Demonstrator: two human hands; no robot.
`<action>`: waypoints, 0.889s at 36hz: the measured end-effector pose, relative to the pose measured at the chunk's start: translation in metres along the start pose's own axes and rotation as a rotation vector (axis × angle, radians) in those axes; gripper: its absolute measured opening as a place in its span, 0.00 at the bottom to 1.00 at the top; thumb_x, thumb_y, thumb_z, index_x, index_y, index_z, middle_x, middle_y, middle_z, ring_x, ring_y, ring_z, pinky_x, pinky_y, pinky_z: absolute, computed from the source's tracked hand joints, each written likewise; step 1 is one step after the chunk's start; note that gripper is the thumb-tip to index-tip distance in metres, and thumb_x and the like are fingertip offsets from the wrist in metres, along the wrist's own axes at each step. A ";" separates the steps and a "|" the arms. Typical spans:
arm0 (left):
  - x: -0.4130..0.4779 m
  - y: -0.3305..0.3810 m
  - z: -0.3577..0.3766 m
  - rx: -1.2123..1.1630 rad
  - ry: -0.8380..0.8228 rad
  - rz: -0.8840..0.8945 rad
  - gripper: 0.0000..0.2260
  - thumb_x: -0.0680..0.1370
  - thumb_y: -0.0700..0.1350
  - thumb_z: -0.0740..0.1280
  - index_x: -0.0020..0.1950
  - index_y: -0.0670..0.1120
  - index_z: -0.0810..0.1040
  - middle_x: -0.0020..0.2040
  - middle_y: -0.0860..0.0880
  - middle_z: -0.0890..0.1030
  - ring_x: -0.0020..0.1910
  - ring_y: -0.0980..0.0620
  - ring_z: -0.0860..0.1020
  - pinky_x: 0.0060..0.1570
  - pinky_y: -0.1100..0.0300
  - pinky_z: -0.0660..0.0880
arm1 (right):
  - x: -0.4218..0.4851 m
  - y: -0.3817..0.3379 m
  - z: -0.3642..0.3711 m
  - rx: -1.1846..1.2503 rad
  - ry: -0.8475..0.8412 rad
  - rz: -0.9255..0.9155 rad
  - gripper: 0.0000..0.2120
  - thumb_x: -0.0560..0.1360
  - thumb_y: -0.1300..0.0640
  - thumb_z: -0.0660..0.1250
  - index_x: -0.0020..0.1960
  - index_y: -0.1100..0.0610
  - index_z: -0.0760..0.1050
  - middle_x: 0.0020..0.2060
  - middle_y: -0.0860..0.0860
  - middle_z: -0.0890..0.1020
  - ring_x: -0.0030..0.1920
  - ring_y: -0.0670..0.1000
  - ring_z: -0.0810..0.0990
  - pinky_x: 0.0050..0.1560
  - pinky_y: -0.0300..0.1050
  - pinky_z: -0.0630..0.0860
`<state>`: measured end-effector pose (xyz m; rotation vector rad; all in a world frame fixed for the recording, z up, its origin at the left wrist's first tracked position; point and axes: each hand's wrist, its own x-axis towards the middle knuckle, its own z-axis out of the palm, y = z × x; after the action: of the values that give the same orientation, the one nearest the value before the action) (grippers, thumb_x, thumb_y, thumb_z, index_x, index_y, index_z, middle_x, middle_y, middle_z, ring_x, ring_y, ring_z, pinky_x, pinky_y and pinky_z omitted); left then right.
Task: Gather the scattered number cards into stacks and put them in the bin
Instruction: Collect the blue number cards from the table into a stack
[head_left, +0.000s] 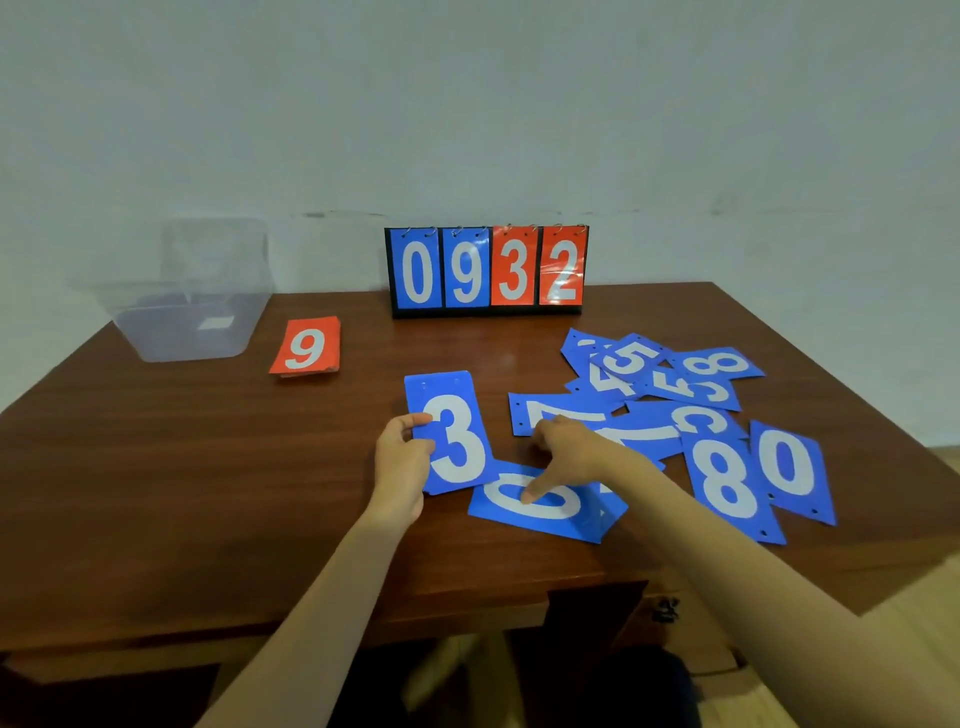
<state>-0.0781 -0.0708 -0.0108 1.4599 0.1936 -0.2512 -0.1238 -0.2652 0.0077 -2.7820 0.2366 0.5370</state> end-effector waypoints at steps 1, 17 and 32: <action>0.000 0.000 -0.003 0.000 0.005 0.003 0.11 0.77 0.33 0.63 0.54 0.46 0.75 0.58 0.46 0.77 0.49 0.49 0.81 0.41 0.54 0.81 | 0.000 -0.004 -0.001 -0.012 -0.019 0.009 0.37 0.65 0.43 0.76 0.65 0.58 0.65 0.60 0.56 0.70 0.57 0.56 0.71 0.58 0.52 0.74; -0.014 0.000 -0.035 -0.006 0.051 0.003 0.12 0.77 0.35 0.65 0.57 0.47 0.73 0.60 0.47 0.76 0.52 0.48 0.79 0.36 0.58 0.80 | -0.007 -0.051 -0.007 -0.076 -0.143 0.130 0.24 0.72 0.59 0.73 0.63 0.66 0.69 0.57 0.61 0.75 0.50 0.60 0.81 0.46 0.45 0.79; -0.019 -0.003 -0.056 0.045 0.054 -0.033 0.13 0.77 0.35 0.66 0.58 0.48 0.73 0.57 0.48 0.74 0.52 0.48 0.79 0.42 0.55 0.80 | -0.032 -0.046 -0.042 0.450 0.409 -0.131 0.07 0.75 0.66 0.63 0.48 0.57 0.77 0.45 0.53 0.83 0.46 0.54 0.82 0.54 0.51 0.79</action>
<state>-0.0959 -0.0148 -0.0144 1.5095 0.2575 -0.2446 -0.1289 -0.2317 0.0689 -2.4106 0.2260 -0.1159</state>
